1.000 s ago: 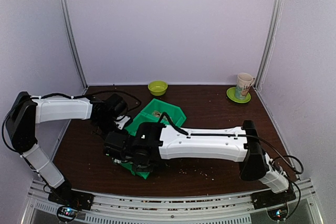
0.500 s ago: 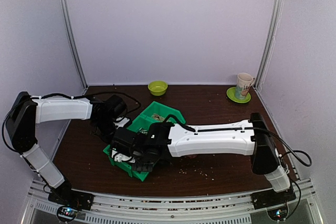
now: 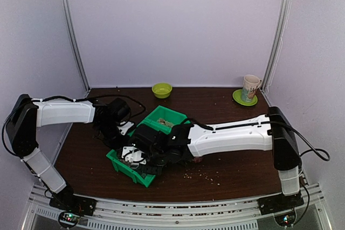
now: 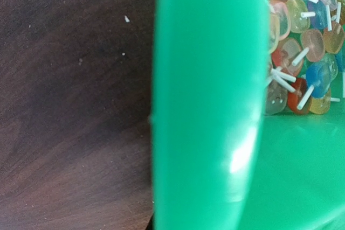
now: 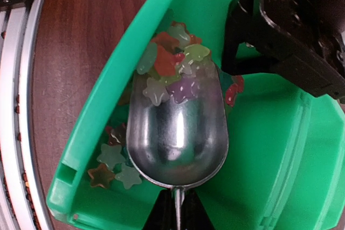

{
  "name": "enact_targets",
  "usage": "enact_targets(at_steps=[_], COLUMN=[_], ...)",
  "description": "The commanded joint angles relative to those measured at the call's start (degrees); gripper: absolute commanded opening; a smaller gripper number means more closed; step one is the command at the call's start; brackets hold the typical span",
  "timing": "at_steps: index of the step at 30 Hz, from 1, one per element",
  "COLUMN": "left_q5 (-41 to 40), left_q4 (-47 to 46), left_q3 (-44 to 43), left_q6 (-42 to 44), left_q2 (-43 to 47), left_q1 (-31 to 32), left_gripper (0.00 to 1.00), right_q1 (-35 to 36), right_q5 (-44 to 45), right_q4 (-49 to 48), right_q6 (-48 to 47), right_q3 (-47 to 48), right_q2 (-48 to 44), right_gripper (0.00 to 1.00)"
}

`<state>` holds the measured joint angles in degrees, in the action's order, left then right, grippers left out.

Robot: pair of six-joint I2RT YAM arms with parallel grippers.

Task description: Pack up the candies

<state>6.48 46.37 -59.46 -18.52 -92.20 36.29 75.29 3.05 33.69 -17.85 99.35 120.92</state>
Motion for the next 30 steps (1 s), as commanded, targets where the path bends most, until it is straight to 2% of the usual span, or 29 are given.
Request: enact_targets(at_steps=[1,6,14,26,30], left_q5=[5.6,5.6,5.3,5.6,5.4], left_q4=[-12.7,-12.6,-12.3,-12.2,-12.1], left_q3=[-3.2,-3.2,-3.2,-3.1,-3.2], left_q6=[-1.1,-1.2,-1.4,-1.5,-1.5], left_q2=[5.6,5.4,5.2,4.7,4.7], left_q1=[0.1,0.1,-0.5,-0.7,-0.8], left_gripper=[0.0,0.0,0.0,0.0,0.0], right_q1=[-1.2,-2.6,-3.3,-4.0,-4.1], right_q5=[-17.6,-20.9,-13.2,-10.7,-9.6], right_q4=[-2.3,-16.9,-25.0,-39.7,-40.9], right_q6=[2.6,8.7,11.0,13.2,13.1], right_q3=[-6.7,-15.2,-22.4,-34.2,-35.5], right_q2=[0.2,-4.0,-9.2,-15.6,-16.7], right_gripper=[0.0,0.0,0.0,0.0,0.0])
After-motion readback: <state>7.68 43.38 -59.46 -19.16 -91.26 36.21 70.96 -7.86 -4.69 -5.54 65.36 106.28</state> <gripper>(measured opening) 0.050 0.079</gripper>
